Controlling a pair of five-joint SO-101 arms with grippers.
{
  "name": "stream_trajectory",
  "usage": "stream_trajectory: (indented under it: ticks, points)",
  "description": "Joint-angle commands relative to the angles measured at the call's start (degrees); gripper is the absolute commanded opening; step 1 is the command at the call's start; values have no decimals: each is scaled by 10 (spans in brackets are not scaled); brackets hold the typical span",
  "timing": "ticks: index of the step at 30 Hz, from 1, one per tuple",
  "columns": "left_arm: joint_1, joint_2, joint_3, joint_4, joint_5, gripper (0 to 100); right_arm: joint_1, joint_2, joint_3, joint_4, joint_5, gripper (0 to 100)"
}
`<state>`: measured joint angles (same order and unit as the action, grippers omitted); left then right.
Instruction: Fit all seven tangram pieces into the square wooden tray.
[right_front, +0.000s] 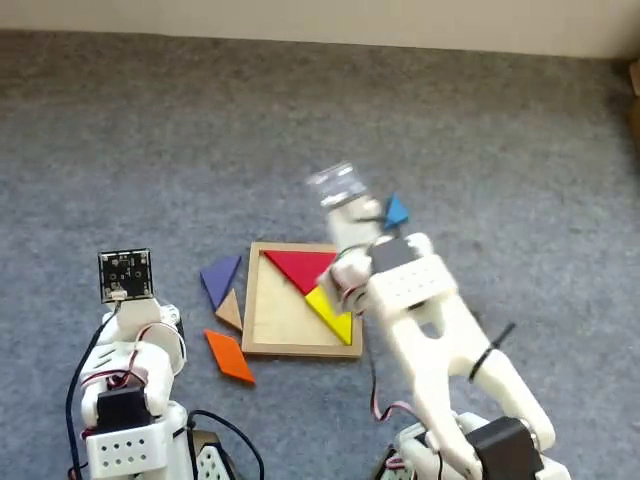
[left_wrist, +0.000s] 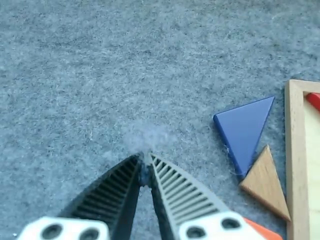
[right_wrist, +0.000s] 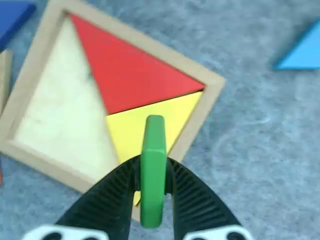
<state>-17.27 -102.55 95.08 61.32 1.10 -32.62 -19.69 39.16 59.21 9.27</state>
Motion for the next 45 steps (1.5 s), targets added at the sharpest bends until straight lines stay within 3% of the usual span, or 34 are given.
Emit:
stream_trajectory:
  ticks: [1, 12, 19, 29, 37, 45]
  points:
    - [-6, -5, 9, -25, -4, 8, -65, -12, 6, -16, 15, 8]
    - [-8, -5, 21, -47, -5, 8, -127, 70, 14, -47, 17, 15]
    - [-7, -5, 21, -48, -6, 8, -140, 70, 14, -46, -15, 170]
    - [-6, -5, 21, -48, -6, 8, -142, 64, -43, 21, -17, 172]
    - [-6, -5, 21, -49, -6, 8, -220, 30, -44, 22, -19, 170]
    - [-6, -5, 21, -49, -6, 8, -223, 25, -44, 27, -19, 170]
